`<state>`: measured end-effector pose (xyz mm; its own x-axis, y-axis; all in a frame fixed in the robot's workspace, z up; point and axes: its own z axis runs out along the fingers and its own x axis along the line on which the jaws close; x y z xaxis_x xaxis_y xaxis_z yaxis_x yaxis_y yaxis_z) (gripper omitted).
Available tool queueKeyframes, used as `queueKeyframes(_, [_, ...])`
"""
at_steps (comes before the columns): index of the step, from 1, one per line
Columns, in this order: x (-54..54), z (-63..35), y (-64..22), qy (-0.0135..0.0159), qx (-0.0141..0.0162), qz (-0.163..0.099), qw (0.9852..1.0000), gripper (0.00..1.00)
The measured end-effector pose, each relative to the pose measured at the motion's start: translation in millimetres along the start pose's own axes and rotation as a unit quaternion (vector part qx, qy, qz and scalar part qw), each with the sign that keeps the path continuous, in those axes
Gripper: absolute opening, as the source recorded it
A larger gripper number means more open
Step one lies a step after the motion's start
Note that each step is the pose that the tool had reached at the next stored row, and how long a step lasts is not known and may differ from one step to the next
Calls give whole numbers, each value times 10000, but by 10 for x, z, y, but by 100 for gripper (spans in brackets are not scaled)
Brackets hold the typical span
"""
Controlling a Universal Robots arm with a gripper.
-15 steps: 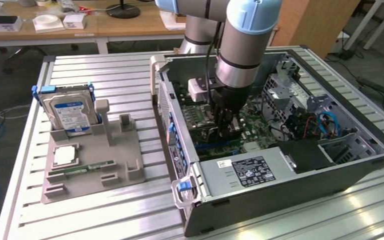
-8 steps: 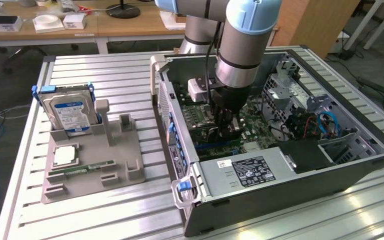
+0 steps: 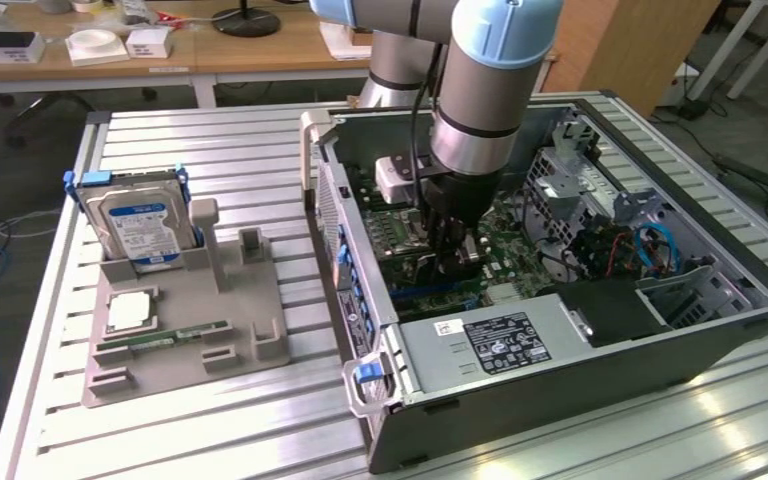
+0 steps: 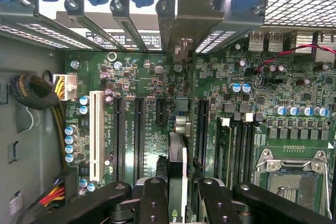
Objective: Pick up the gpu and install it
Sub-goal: 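Insert the gpu into the slot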
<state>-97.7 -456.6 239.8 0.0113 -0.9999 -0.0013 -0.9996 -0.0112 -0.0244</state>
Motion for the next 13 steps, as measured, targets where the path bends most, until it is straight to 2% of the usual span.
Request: queueKeyframes(13, [-2,29,22,-8,2,0,10000,27])
